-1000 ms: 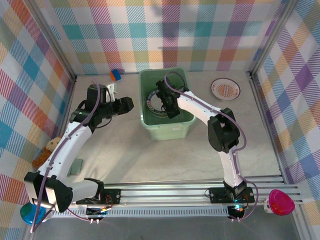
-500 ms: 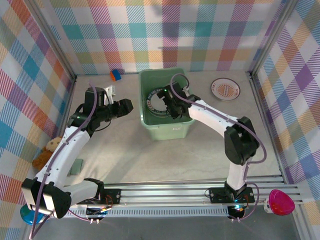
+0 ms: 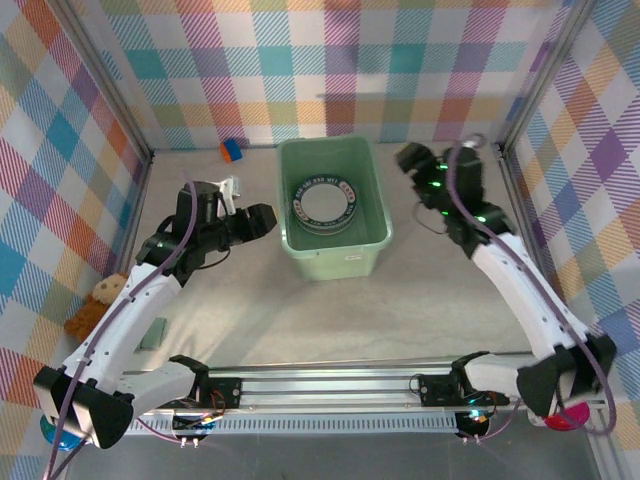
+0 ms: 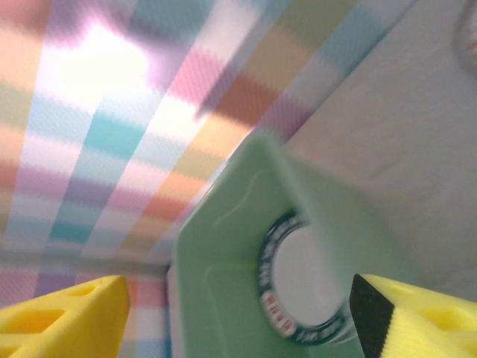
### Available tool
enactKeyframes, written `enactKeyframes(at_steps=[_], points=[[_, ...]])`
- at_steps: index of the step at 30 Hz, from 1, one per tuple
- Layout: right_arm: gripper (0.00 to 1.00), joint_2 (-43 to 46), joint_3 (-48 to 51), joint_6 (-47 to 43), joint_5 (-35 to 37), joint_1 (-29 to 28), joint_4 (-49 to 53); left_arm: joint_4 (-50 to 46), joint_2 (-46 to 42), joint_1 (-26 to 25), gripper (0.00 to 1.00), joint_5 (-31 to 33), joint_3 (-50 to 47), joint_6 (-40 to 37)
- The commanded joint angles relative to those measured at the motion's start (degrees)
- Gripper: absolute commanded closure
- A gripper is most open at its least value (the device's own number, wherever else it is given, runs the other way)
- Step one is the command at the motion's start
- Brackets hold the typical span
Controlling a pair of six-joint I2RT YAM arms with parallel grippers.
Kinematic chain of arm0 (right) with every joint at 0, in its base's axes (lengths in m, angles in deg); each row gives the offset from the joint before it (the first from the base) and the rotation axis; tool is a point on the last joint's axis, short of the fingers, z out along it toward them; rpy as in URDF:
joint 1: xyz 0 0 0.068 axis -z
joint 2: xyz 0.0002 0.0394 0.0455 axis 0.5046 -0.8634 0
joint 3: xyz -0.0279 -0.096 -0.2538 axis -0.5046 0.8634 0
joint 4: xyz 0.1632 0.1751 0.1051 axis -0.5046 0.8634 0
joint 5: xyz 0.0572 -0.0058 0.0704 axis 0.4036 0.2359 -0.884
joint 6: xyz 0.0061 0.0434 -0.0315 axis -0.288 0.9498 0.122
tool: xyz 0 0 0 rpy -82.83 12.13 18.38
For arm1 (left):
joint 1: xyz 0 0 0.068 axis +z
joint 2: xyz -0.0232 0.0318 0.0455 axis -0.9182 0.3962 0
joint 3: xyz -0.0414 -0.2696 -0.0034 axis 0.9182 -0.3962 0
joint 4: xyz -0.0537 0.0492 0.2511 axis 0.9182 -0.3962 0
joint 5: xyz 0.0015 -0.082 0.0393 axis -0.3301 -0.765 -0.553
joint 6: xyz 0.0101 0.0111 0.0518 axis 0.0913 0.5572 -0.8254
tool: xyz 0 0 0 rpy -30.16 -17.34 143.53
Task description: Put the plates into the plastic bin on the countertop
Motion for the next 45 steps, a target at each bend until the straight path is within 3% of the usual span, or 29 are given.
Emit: enactKeyframes(at_steps=[1, 7, 14, 22, 31, 45], points=[[0.27, 4.1, 6.1, -3.9, -8.6, 7.9, 5.7, 2.2, -1.8, -2.3, 0.38, 3.0, -1.0, 1.5], [0.32, -0.7, 12.1, -3.7, -24.0, 21.7, 4.1, 2.0, -1.3, -4.6, 0.38, 5.1, -1.1, 1.1], [0.34, -15.2, 10.5, -2.3, -28.0, 27.5, -2.1, 1.0, -1.0, -4.6, 0.38, 9.5, -1.9, -1.8], [0.37, -31.7, 1.4, -2.9, -29.2, 30.5, -2.7, 6.1, 5.1, -4.6, 0.38, 8.9, -0.6, -6.1], [0.4, -44.4, -10.3, -2.5, -29.4, 31.3, -2.9, 8.3, 9.9, -4.5, 0.38, 8.8, 2.6, -7.9], [0.43, -54.1, -21.9, -2.6, -29.4, 31.7, 2.1, 6.6, 15.0, -4.0, 0.38, 10.6, 4.8, -7.3]])
